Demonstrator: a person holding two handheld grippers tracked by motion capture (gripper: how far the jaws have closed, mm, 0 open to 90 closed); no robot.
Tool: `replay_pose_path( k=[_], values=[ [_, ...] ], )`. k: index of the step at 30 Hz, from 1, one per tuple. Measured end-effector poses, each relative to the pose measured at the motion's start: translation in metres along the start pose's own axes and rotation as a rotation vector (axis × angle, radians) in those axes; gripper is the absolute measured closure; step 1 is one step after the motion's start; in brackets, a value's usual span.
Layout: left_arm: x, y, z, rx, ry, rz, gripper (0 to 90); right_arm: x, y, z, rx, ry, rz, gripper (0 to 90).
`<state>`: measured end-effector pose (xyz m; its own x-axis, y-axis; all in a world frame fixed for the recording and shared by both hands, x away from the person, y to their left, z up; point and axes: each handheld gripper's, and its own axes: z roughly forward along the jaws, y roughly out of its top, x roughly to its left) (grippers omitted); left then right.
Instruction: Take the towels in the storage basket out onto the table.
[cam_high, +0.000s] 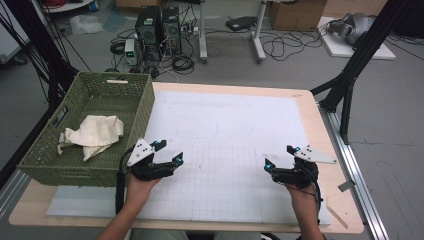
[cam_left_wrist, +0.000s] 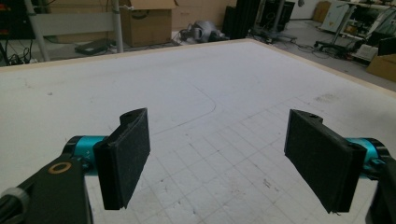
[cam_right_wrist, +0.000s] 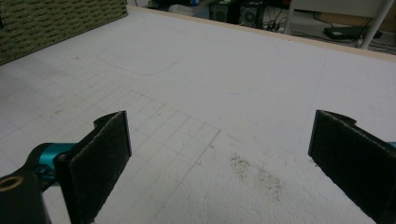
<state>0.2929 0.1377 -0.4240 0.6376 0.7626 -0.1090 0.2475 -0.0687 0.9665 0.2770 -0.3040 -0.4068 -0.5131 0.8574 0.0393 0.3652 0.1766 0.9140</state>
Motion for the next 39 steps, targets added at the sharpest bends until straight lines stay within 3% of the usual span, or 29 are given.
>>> replay_pose_path(
  k=[7, 16, 26, 39],
  values=[
    [-0.003, 0.001, 0.005, 0.0, -0.008, 0.003, 22.8, -0.005, -0.005, -0.002, -0.001, 0.007, 0.018, 5.0],
    [-0.003, 0.003, -0.001, -0.01, -0.008, -0.007, 22.9, -0.004, -0.002, 0.001, -0.005, 0.018, 0.047, 5.1],
    [-0.007, 0.009, -0.004, -0.001, -0.011, -0.004, 22.8, 0.0, -0.001, -0.002, -0.004, 0.02, 0.039, 5.0],
    [-0.002, 0.042, -0.024, -0.054, -0.019, -0.021, 18.9, 0.007, 0.001, 0.004, 0.012, 0.033, -0.001, 5.0]
  ],
)
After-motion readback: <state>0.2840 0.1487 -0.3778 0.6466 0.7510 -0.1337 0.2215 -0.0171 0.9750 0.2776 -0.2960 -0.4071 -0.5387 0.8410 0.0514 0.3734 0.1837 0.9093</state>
